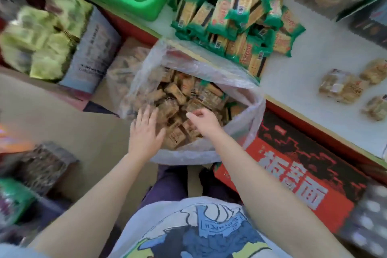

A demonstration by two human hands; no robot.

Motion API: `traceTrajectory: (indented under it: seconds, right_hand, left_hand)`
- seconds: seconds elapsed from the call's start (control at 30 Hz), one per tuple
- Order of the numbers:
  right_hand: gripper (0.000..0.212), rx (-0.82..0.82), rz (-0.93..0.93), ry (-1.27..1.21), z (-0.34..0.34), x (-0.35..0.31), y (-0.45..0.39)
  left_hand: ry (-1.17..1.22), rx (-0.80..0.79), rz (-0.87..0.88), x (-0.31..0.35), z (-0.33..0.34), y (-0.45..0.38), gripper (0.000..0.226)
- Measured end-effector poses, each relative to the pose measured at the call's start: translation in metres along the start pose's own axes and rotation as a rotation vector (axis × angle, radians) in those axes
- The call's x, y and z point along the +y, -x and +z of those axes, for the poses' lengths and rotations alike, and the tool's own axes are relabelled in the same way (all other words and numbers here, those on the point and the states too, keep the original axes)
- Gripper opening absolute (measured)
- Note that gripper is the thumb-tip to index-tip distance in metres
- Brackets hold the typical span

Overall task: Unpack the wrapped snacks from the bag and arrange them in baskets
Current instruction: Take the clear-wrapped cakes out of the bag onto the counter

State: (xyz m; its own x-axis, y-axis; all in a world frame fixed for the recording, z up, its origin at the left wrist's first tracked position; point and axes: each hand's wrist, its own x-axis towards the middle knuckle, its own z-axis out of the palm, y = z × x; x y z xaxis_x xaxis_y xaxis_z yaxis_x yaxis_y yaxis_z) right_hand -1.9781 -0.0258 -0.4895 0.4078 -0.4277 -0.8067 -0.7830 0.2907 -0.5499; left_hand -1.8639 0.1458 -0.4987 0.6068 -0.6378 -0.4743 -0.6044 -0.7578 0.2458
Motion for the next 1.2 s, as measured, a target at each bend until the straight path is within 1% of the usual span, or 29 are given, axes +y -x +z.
traceTrajectory:
  seconds: [0.07,0.1,0.17,0.23,0.27,0.33,0.4,0.5,0.57,0.63,0.7,0.77,0.83,0.9,0.93,1.0,1.03,1.1,1.13,1.2]
  right_hand:
    - [0.050,-0.022,0.050,0.018,0.028,-0.009,-0.014]
    - [0.056,-0.032,0.060,0.003,0.041,-0.014,-0.019]
    - [0.061,-0.025,0.064,-0.052,0.064,-0.024,-0.029]
    - [0.066,0.046,0.080,-0.100,0.081,-0.031,-0.034]
    - [0.066,0.085,0.089,-0.127,0.087,-0.033,-0.037]
    - [0.055,0.117,0.103,-0.179,0.092,-0.034,-0.041]
    - [0.042,0.087,0.109,-0.185,0.089,-0.035,-0.039]
    - [0.035,0.057,0.089,-0.190,0.072,-0.034,-0.028]
    - [0.033,0.045,0.040,-0.187,0.050,-0.034,-0.012]
    - [0.027,0.053,-0.009,-0.267,0.022,-0.032,0.005]
    - [0.021,0.091,-0.056,-0.484,-0.015,-0.029,0.025]
    - [0.020,0.152,-0.103,-0.720,-0.060,-0.021,0.044]
    - [0.020,0.233,-0.151,-0.924,-0.110,-0.002,0.061]
    - [0.023,0.317,-0.175,-1.082,-0.163,0.023,0.078]
    - [0.023,0.369,-0.165,-1.126,-0.189,0.037,0.085]
    - [0.017,0.484,-0.088,-1.109,-0.234,0.065,0.097]
    - [0.013,0.530,-0.031,-1.078,-0.253,0.078,0.099]
    - [0.015,0.570,0.053,-1.063,-0.283,0.101,0.099]
    - [0.017,0.580,0.065,-1.095,-0.295,0.111,0.096]
    - [0.022,0.591,0.027,-1.192,-0.313,0.125,0.088]
  left_hand:
    - [0.053,-0.025,0.008,-0.015,-0.005,-0.006,0.071]
    - [0.086,-0.034,0.011,-0.021,-0.006,-0.009,0.071]
    - [0.114,-0.047,0.035,-0.033,-0.008,-0.015,0.071]
    - [0.117,-0.052,0.077,-0.044,-0.006,-0.017,0.071]
    - [0.121,-0.058,0.091,-0.048,-0.006,-0.017,0.071]
    - [0.130,-0.080,0.095,-0.053,-0.006,-0.016,0.071]
    - [0.148,-0.101,0.088,-0.055,-0.009,-0.016,0.071]
    - [0.193,-0.122,0.071,-0.050,-0.022,-0.014,0.068]
    - [0.211,-0.066,0.096,-0.036,-0.035,-0.013,0.064]
    - [0.233,0.020,0.142,-0.014,-0.048,-0.013,0.060]
    - [0.278,0.072,0.211,0.021,-0.057,-0.016,0.057]
    - [0.292,0.080,0.302,0.067,-0.056,-0.024,0.056]
    - [0.263,0.052,0.403,0.122,-0.048,-0.029,0.056]
    - [0.221,-0.009,0.500,0.179,-0.033,-0.031,0.057]
    - [0.181,-0.046,0.554,0.207,-0.024,-0.029,0.059]
    - [0.065,-0.109,0.629,0.255,-0.004,-0.025,0.061]
    - [0.002,-0.138,0.633,0.273,0.006,-0.024,0.060]
    - [-0.107,-0.193,0.582,0.296,0.026,-0.023,0.061]
    - [-0.155,-0.208,0.554,0.302,0.033,-0.023,0.062]
    - [-0.222,-0.209,0.534,0.308,0.044,-0.023,0.065]
